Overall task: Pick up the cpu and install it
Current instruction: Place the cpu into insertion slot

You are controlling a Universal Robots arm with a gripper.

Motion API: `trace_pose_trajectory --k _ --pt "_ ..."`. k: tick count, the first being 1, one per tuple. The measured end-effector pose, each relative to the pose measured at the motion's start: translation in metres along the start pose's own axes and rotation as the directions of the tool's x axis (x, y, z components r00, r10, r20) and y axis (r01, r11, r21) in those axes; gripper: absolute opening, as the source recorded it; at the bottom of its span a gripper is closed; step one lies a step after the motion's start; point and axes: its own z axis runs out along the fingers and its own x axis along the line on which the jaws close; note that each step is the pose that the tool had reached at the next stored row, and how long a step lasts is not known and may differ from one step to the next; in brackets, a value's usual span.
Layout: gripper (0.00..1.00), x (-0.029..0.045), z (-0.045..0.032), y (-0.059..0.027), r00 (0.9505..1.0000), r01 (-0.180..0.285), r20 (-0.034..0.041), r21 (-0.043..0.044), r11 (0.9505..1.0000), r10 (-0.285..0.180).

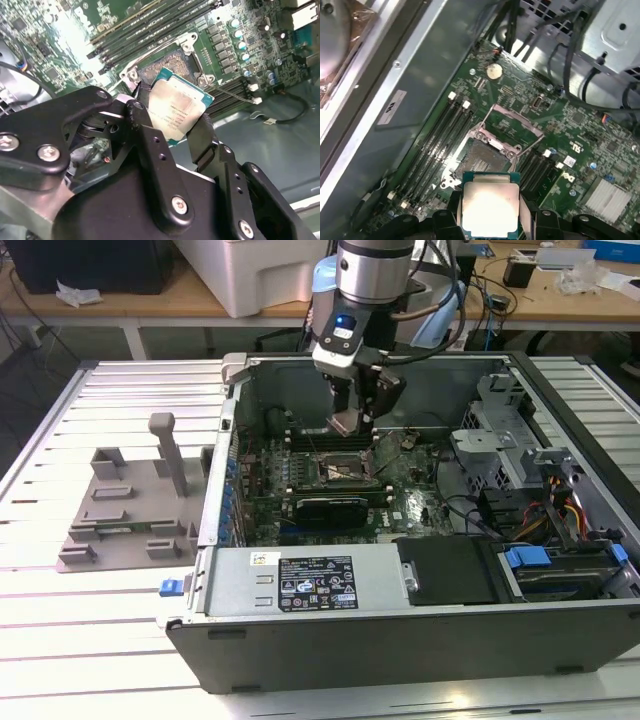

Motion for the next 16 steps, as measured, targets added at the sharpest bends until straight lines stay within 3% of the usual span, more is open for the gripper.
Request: trace_pose_trajectory --k 3,5,10,12,16 --pt "0.55 0.0 0.0 0.0001 0.9992 -0.038 0.0161 0.0094 0.9992 0.037" --pt "0.55 0.0 0.0 0.0 0.998 -0.06 0.0206 0.012 0.9981 0.06" --pt "0.55 0.0 0.0001 0.0 0.9868 -0.16 0.0225 0.0134 0.987 0.16" --pt "0.55 0.0 0.0002 0.0 0.9834 -0.18 0.0233 0.0137 0.9835 0.18" --pt "0.55 0.0 0.0002 0.0 0.9703 -0.241 0.0245 0.0145 0.9704 0.241"
